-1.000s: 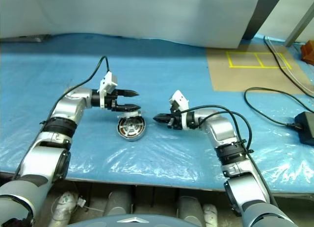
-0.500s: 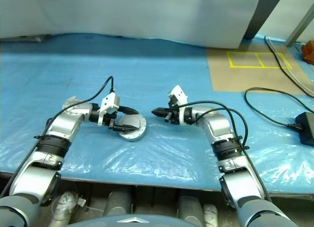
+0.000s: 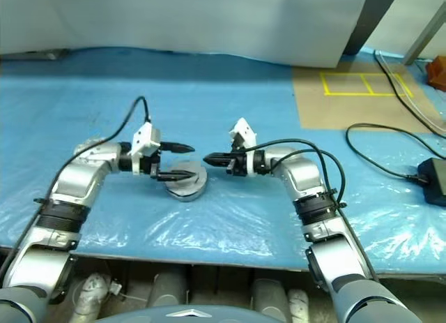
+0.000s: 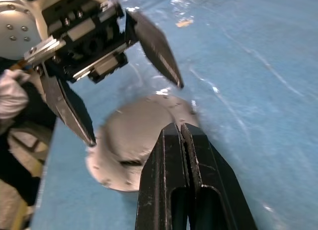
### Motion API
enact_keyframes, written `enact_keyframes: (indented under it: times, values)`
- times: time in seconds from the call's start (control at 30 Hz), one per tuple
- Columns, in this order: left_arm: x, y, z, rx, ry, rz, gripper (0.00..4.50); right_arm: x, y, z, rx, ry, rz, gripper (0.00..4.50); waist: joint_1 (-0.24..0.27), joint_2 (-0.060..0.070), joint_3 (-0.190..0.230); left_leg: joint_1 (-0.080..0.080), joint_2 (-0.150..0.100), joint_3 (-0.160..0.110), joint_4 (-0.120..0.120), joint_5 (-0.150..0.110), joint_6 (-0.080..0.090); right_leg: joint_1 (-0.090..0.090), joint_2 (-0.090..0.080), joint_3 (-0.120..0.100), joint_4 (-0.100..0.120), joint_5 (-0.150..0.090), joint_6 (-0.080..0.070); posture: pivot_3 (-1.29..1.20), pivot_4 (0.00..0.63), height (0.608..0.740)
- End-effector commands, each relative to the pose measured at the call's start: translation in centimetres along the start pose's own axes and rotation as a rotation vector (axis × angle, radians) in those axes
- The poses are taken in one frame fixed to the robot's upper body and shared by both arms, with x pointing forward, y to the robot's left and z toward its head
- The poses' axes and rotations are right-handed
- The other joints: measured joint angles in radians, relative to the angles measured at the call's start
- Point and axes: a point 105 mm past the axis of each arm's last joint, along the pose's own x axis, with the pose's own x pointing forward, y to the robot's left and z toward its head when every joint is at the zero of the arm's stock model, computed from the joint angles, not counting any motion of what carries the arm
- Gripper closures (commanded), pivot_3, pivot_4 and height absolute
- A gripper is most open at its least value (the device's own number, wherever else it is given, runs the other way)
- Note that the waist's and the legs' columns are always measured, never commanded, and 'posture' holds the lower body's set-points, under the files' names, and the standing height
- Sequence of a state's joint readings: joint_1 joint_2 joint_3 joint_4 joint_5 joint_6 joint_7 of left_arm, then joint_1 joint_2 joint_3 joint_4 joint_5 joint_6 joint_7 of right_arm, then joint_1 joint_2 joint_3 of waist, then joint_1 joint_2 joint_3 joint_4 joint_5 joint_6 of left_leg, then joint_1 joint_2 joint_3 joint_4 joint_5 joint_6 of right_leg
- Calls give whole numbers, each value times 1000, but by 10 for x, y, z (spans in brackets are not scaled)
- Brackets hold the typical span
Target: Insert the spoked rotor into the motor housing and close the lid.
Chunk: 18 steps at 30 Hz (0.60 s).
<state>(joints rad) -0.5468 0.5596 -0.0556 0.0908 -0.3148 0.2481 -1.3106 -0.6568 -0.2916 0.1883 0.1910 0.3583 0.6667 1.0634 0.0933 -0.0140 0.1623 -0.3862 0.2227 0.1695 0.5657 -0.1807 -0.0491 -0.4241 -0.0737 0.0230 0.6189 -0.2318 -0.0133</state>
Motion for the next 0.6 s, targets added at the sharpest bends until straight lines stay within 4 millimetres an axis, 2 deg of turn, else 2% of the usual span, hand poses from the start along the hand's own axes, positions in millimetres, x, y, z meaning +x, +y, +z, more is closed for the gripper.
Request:
enact_keyframes:
  times: [0.03,0.17,0.33,0.5,0.53,0.6]
  values:
    - [-17,-3,37,29,-100,60,917,9,11,17,-107,-22,52,4500,-2,0,0,0,0,0,0,0,0,0,0,0,0,0,0,0,150,740]
    - [-40,-1,35,-18,-87,181,891,19,16,18,-165,-16,85,3620,-20,1,0,0,0,0,-1,0,0,0,0,0,0,0,0,0,150,740]
    - [-60,-6,17,-105,-50,313,891,33,25,8,-179,18,161,1943,-27,1,0,1,0,0,0,0,0,0,0,1,0,0,0,0,150,740]
    - [-65,-14,3,-142,-26,380,891,39,24,5,-195,36,181,213,-24,1,0,0,0,0,-1,0,0,0,0,0,-1,0,0,0,150,740]
    - [-66,-16,2,-149,-24,390,891,41,24,3,-202,42,177,26,-25,1,0,0,0,0,0,0,0,0,0,0,-1,0,0,0,150,740]
    - [-67,-16,1,-164,-40,417,891,45,21,0,-229,56,152,26,-25,1,0,0,0,0,0,0,0,0,0,0,0,0,0,0,150,740]
